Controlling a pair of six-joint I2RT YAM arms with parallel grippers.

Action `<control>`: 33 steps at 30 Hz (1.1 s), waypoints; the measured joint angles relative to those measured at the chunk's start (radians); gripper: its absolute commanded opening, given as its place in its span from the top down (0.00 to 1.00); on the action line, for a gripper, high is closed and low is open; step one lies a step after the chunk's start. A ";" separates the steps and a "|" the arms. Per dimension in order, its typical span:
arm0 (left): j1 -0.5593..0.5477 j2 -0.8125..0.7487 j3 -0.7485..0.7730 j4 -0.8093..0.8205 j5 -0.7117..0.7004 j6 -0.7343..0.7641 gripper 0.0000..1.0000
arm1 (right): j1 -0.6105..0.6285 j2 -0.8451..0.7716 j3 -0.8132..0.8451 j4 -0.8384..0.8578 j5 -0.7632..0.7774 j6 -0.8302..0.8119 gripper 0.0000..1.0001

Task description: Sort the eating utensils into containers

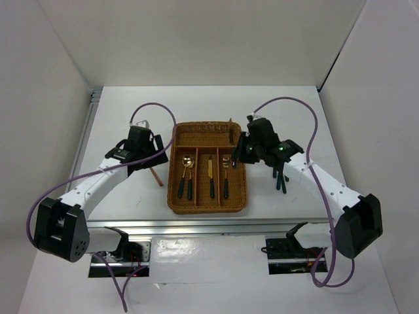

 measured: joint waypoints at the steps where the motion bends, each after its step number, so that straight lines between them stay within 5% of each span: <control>1: 0.008 -0.006 -0.007 0.008 0.006 0.000 0.15 | 0.024 -0.003 -0.011 0.001 -0.009 0.012 0.93; 11: 0.071 -0.068 -0.073 0.041 0.057 -0.024 0.15 | 0.272 0.141 -0.056 0.019 -0.019 0.133 0.93; 19: 0.074 -0.084 -0.079 0.056 0.063 -0.026 0.15 | 0.304 0.212 -0.065 0.048 0.023 0.259 0.93; 27: 0.076 -0.085 -0.085 0.059 0.063 -0.026 0.15 | 0.305 0.215 -0.087 0.098 0.049 0.313 0.77; 33: 0.076 -0.085 -0.085 0.059 0.063 -0.026 0.15 | 0.305 0.259 -0.082 0.103 0.055 0.320 0.54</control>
